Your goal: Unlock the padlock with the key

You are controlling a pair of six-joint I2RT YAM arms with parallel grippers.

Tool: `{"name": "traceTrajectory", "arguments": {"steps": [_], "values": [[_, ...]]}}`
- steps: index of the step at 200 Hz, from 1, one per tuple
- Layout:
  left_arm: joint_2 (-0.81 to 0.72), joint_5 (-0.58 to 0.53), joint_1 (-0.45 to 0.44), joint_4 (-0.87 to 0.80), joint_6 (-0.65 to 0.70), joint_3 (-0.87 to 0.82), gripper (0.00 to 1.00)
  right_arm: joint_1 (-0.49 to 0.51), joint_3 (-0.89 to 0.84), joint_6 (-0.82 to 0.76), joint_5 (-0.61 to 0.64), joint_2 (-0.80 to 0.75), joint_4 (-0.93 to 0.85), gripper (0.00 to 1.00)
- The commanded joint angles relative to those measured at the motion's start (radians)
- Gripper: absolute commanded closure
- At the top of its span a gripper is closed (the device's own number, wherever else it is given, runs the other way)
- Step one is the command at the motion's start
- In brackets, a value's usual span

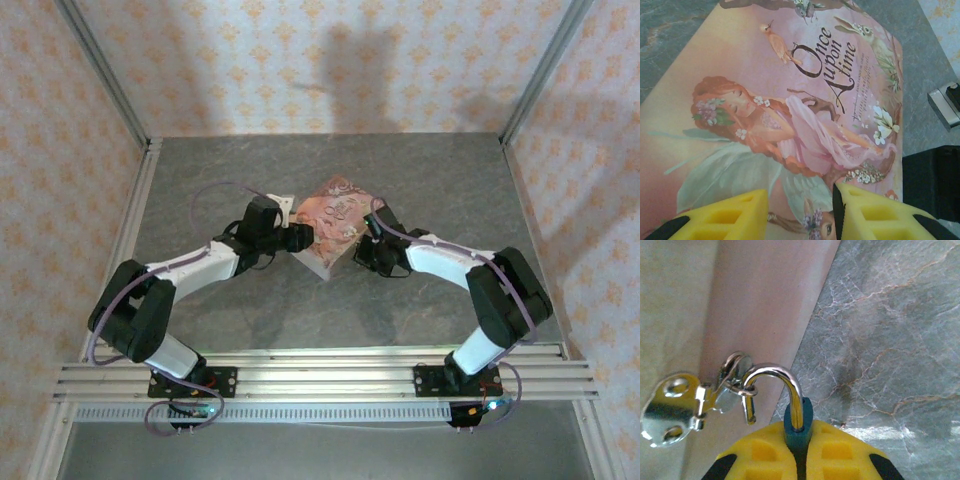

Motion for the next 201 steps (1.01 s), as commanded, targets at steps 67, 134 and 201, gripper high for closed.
{"name": "traceTrajectory", "arguments": {"steps": [67,134,201], "values": [[0.05,0.014,0.002,0.048,0.017,0.027,0.61,-0.036,-0.109,-0.008,-0.029,-0.042,0.167,1.0],[0.077,0.001,0.017,0.062,0.001,0.006,0.61,-0.118,-0.203,0.051,-0.145,-0.055,0.339,1.0],[0.109,0.01,0.024,0.088,-0.011,-0.017,0.61,-0.129,-0.122,0.151,-0.122,-0.014,0.297,1.0]]}}
